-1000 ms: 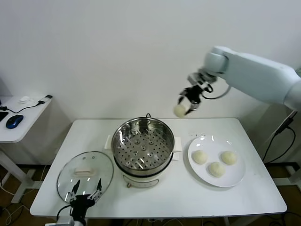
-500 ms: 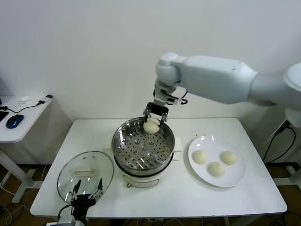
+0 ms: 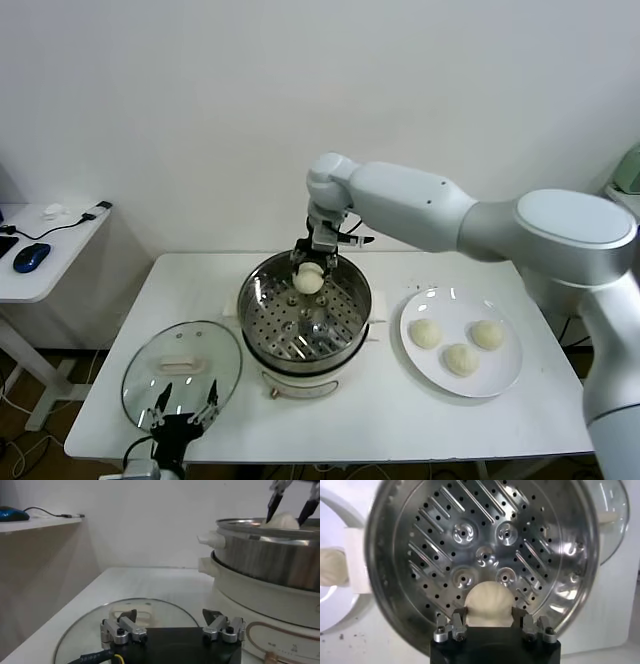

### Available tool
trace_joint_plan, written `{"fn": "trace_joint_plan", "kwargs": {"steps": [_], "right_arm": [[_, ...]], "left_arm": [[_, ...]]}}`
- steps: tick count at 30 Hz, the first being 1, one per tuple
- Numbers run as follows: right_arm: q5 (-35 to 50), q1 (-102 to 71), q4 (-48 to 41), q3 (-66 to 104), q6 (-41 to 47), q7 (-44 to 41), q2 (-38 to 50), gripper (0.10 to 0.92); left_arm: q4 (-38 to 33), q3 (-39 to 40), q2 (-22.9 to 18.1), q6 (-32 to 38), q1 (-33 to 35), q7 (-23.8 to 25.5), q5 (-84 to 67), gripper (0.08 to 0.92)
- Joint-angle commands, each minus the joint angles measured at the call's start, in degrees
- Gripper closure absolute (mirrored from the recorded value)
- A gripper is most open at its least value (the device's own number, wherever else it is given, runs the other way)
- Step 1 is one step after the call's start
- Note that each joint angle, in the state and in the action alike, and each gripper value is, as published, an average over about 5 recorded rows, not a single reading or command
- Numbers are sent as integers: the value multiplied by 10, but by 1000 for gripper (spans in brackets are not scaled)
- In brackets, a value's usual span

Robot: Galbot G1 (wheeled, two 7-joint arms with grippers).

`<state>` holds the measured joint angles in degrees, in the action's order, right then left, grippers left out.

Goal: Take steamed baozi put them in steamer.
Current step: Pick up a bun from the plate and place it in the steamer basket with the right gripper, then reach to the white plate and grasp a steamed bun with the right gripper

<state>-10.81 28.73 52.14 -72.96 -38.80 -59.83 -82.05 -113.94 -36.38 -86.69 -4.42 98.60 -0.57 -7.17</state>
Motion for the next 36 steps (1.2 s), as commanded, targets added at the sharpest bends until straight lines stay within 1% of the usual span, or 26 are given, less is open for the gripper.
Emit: {"fn": "trace_joint_plan", "kwargs": {"steps": [1, 5, 9, 12, 15, 18, 20, 23, 26, 28, 31, 36], "right_arm": [[-47, -49, -74, 26, -25, 13, -32, 406], [-28, -48, -80, 27, -27, 10, -39, 406], [37, -25, -73, 13, -33, -18, -40, 394], [108, 11, -65, -3, -38, -48, -34, 334], [185, 66, -55, -18, -37, -81, -20, 253], [299, 133, -35, -57, -12, -107, 10, 211], [388, 181, -15, -102, 31, -111, 42, 205], [456, 238, 19, -172, 126, -107, 116, 203], [472, 273, 69, -254, 232, -88, 215, 202], [475, 284, 105, -307, 282, -71, 272, 202], [468, 275, 152, -352, 328, -47, 333, 203], [486, 220, 243, -364, 450, 17, 401, 203]], "left_arm": [[0, 0, -1, 0, 0, 0, -1, 177], [2, 0, -1, 1, 0, -2, -3, 177], [2, 0, -1, 1, 0, -4, -4, 177], [-1, 1, -1, 0, 1, -3, -3, 177], [-6, 2, -2, -1, 3, -1, -2, 177], [-10, 2, -2, -1, 5, 0, -1, 177], [-11, 2, -2, -1, 6, 0, -1, 177], [-13, 2, -2, -1, 8, 0, -1, 177], [-15, 0, -1, -1, 7, 0, -2, 177], [-16, -2, 0, -1, 7, 0, -4, 177], [-17, -2, 1, 0, 5, 0, -6, 177], [-16, -4, 2, 0, 2, 0, -10, 177]]}}
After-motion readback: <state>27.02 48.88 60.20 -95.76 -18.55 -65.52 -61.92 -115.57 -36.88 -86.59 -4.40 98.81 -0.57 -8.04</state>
